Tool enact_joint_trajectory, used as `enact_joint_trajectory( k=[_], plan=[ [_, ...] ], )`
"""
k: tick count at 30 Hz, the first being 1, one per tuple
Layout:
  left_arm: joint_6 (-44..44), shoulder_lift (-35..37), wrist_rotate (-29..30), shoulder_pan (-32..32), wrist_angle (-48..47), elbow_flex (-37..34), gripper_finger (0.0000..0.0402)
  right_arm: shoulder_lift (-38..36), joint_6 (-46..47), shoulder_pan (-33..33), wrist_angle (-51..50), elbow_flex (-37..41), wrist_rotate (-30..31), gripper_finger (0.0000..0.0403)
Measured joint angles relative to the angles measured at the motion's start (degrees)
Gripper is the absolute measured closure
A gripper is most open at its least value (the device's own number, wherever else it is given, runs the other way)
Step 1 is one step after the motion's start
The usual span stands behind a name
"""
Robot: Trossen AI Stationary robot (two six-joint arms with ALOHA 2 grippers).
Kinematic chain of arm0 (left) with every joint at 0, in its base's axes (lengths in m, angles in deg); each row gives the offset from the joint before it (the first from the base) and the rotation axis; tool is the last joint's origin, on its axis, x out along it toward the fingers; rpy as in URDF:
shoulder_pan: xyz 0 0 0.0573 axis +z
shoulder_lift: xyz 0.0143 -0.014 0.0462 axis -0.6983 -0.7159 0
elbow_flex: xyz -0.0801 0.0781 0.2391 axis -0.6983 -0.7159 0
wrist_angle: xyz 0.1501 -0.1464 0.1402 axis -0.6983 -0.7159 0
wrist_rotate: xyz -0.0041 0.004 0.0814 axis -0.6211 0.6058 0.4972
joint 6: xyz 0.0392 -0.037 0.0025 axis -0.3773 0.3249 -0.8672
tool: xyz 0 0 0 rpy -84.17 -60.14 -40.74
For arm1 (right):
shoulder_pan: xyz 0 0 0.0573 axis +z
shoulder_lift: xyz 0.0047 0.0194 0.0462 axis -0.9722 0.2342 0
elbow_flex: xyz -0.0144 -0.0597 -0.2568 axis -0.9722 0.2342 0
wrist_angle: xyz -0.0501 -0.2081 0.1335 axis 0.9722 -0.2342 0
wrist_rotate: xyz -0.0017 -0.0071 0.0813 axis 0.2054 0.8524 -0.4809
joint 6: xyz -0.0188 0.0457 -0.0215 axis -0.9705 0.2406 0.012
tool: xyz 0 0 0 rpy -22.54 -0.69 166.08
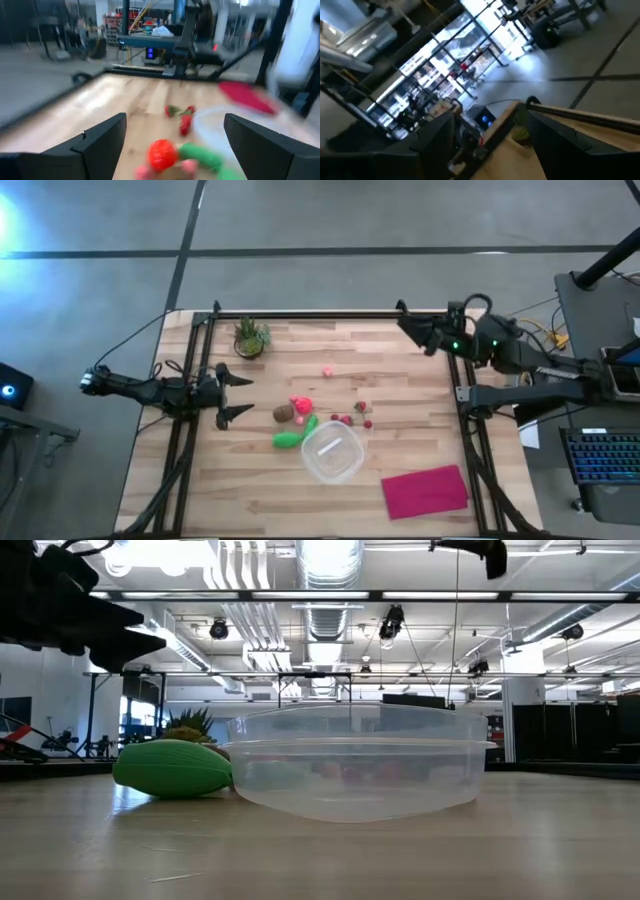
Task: Pick and placing Produce into tupperware
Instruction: Put the right red cherry into the transparent bin
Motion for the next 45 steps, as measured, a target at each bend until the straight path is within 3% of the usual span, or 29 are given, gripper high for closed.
enact_joint_trajectory(
  k=[2,4,7,11,13,17,19,21,24,28,36,41,45],
  plan=[
    [8.21,0.04,0.27,0.0,1.34,0.0,0.0081,3.46,4.18,0.06,-0.74,-4.57,0.0,0.0161],
    [14.99,0.12,0.49,0.0,1.88,0.0,0.0081,7.36,5.13,0.13,-2.7,-9.16,-4.01,0.0161],
    [22.22,0.05,0.5,0.0,1.65,0.0,0.0081,12.77,2.19,-0.5,-13.3,-16.68,-5.8,0.0161],
    [23.3,-0.52,0.51,0.0,1.65,0.0,0.0081,19.16,0.89,-0.61,-25.44,-25.75,-3.62,0.0165],
    [23.31,-0.51,0.51,0.0,1.67,0.0,0.0081,22.39,0.07,-0.56,-26.19,-27.9,-3.15,0.0164],
    [23.35,-0.27,0.51,0.0,1.69,0.0,0.0081,28.07,-1.41,-1.17,-30.79,-31.32,-11.11,0.0161],
    [23.36,-0.25,0.5,0.0,1.74,0.0,0.0081,29.78,-3.08,-1.93,-41.16,-33.92,-12.75,0.0161],
    [23.37,-0.38,0.51,0.0,1.68,0.0,0.0081,31.04,-5.3,-1.68,-51.33,-35.24,-10.54,0.0161],
    [23.35,-0.44,0.52,0.0,1.67,0.0,0.0081,31.89,-5.52,1.03,-63.46,-34.74,-4.98,0.0161],
    [23.31,-0.43,0.51,-0.02,1.66,-0.02,0.0081,30.56,-2.2,8.51,-68.27,-32.18,1.4,0.0165],
    [23.29,-0.7,0.55,-0.02,1.64,-0.15,0.0081,32.74,6.96,28.44,-63.24,-19.53,13.77,0.0165],
    [23.27,-1.08,0.51,0.0,1.57,-0.19,0.0081,38.67,18.48,33.16,-55.13,-12.33,12.5,0.0165],
    [23.27,-1.19,0.52,0.0,1.63,-0.22,0.0081,43.63,22.18,35.94,-48.4,-9.65,12.48,0.0169]
  ],
)
